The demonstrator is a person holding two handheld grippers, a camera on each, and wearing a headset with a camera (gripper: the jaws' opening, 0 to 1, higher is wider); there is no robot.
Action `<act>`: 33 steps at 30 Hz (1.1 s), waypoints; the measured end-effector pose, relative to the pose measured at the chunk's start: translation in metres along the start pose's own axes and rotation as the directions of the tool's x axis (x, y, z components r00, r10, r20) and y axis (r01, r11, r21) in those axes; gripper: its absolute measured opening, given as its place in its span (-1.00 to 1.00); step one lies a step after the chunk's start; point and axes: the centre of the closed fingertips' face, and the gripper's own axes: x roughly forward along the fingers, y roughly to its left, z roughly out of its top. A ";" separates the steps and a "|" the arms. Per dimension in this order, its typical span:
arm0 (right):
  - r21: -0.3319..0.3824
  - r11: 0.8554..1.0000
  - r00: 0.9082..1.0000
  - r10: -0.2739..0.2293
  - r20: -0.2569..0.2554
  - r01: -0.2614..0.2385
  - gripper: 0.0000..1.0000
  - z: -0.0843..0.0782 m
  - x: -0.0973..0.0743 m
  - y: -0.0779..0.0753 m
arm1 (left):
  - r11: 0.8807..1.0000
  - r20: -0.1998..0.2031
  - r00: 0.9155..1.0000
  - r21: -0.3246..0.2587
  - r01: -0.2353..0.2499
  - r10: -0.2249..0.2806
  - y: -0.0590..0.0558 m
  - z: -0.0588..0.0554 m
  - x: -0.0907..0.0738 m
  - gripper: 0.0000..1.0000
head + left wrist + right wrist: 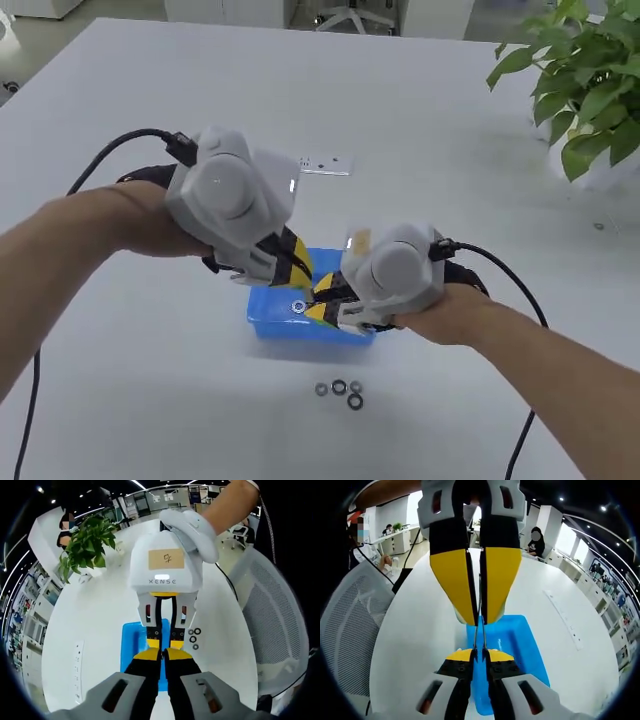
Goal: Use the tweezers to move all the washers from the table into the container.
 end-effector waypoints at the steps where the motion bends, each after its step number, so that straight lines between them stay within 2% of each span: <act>1: -0.001 1.000 1.000 0.000 0.000 0.000 -0.78 0.000 0.000 0.001 | 1.000 0.001 1.000 0.000 0.000 0.000 -0.001 0.000 0.000 -0.87; 6: 0.002 1.000 1.000 -0.002 0.001 0.002 -0.78 -0.001 -0.002 0.006 | 1.000 0.005 1.000 -0.001 0.004 -0.004 -0.008 0.003 0.000 -0.87; 19: -0.001 1.000 1.000 -0.006 -0.002 0.006 -0.78 -0.002 -0.007 0.014 | 1.000 0.002 1.000 0.011 0.006 -0.006 -0.013 0.005 0.001 -0.87; 25: 0.003 1.000 1.000 -0.006 -0.001 0.006 -0.78 -0.004 -0.008 0.019 | 1.000 0.002 1.000 0.012 0.011 -0.011 -0.019 0.007 0.001 -0.87; 33: 0.013 1.000 1.000 0.005 0.000 -0.005 -0.78 -0.008 -0.006 0.028 | 1.000 -0.003 1.000 0.009 0.025 -0.025 -0.027 0.004 0.006 -0.87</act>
